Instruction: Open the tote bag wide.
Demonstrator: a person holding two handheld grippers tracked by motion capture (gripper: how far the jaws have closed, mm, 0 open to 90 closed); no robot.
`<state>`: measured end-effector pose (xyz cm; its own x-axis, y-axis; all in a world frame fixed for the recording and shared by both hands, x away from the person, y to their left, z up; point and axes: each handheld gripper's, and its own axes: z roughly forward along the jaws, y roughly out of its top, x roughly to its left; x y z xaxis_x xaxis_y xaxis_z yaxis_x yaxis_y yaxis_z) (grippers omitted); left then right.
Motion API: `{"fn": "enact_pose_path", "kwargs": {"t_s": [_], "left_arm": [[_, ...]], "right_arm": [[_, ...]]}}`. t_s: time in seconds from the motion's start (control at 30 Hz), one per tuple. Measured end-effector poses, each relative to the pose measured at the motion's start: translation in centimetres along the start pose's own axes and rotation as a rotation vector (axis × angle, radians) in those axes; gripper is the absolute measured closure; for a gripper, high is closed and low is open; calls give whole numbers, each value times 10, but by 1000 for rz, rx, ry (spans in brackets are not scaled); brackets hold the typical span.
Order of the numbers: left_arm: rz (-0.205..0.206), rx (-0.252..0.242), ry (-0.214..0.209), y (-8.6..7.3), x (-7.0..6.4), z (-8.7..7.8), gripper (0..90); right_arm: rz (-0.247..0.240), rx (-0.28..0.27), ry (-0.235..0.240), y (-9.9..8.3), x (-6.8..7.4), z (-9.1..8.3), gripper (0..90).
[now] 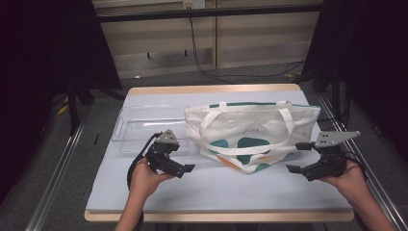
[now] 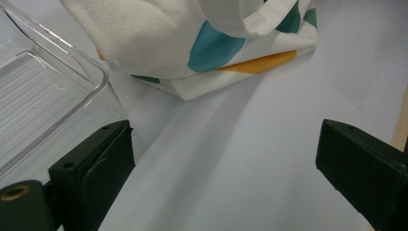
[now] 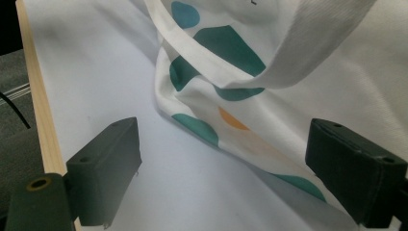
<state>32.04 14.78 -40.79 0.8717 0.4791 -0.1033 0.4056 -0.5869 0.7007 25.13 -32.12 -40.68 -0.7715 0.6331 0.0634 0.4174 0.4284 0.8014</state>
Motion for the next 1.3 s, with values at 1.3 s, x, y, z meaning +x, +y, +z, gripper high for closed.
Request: {"fn": "enact_pose_path", "kwargs": {"t_s": [1.3], "left_arm": [[33,-9,-34,51,-3,-8,62]], "right_arm": [[11,10,23,45,-25,-21,122]]}}
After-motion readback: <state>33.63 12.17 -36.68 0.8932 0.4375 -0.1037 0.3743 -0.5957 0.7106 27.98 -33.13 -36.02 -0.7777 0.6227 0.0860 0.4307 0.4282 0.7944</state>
